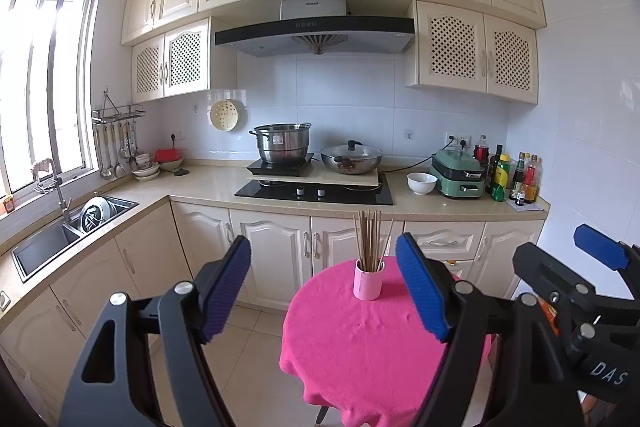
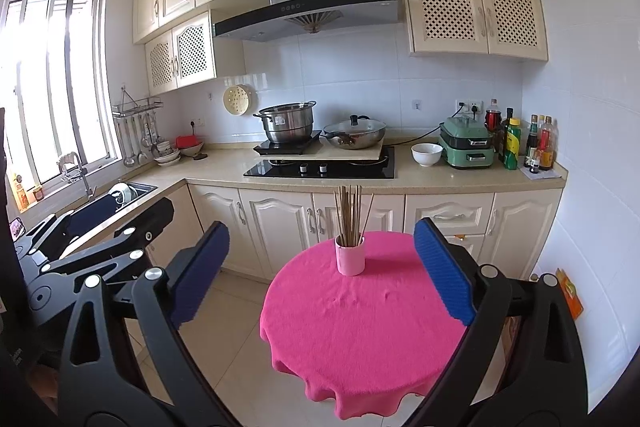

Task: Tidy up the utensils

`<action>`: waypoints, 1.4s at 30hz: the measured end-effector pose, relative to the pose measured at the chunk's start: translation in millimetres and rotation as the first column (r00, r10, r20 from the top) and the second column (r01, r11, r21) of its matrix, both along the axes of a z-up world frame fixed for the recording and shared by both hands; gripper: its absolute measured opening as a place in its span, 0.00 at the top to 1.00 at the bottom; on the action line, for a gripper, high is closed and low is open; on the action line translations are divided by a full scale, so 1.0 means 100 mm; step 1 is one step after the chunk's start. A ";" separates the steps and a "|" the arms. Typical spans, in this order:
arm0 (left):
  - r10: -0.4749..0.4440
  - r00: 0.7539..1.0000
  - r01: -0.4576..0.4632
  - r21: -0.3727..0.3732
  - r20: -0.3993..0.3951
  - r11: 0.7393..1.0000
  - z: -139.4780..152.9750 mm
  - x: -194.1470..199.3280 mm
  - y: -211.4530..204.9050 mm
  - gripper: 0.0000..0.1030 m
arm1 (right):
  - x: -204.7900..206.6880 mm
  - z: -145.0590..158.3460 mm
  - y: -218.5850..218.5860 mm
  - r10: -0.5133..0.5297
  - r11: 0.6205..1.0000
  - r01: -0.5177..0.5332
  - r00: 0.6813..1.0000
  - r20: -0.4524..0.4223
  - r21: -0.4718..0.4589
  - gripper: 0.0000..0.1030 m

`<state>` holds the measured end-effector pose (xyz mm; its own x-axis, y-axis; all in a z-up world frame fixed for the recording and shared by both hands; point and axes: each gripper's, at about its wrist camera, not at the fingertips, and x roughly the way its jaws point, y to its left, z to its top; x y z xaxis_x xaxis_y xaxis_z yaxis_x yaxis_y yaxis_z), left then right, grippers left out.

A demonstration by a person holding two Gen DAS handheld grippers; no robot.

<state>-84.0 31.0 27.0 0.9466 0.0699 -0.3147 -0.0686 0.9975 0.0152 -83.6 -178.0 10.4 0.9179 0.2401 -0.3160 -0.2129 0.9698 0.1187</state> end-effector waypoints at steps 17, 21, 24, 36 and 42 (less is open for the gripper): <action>0.000 1.000 0.000 0.007 0.006 1.000 0.03 -0.01 0.05 0.28 | 0.00 -0.02 0.00 0.002 1.000 -0.002 1.000 -0.004 0.002 0.10; 0.000 1.000 0.000 0.001 -0.003 1.000 0.02 0.01 0.07 0.28 | 0.00 -0.02 -0.01 0.003 1.000 -0.003 1.000 -0.006 0.002 0.10; -0.001 1.000 0.001 0.001 -0.004 1.000 0.02 0.03 0.08 0.28 | 0.01 -0.02 0.00 0.004 1.000 -0.004 1.000 -0.008 0.001 0.10; -0.004 1.000 0.004 0.012 -0.005 1.000 0.00 0.06 0.06 0.28 | 0.04 -0.01 -0.02 0.004 1.000 -0.004 1.000 -0.014 0.000 0.10; -0.006 1.000 0.006 0.014 -0.006 1.000 -0.01 0.08 0.05 0.28 | 0.04 -0.02 -0.01 0.005 1.000 -0.005 1.000 -0.017 -0.001 0.10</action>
<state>-76.0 36.4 26.2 0.9451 0.0691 -0.3194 -0.0628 0.9976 0.0299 -79.2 -179.5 8.7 0.9113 0.2442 -0.3317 -0.2153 0.9689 0.1217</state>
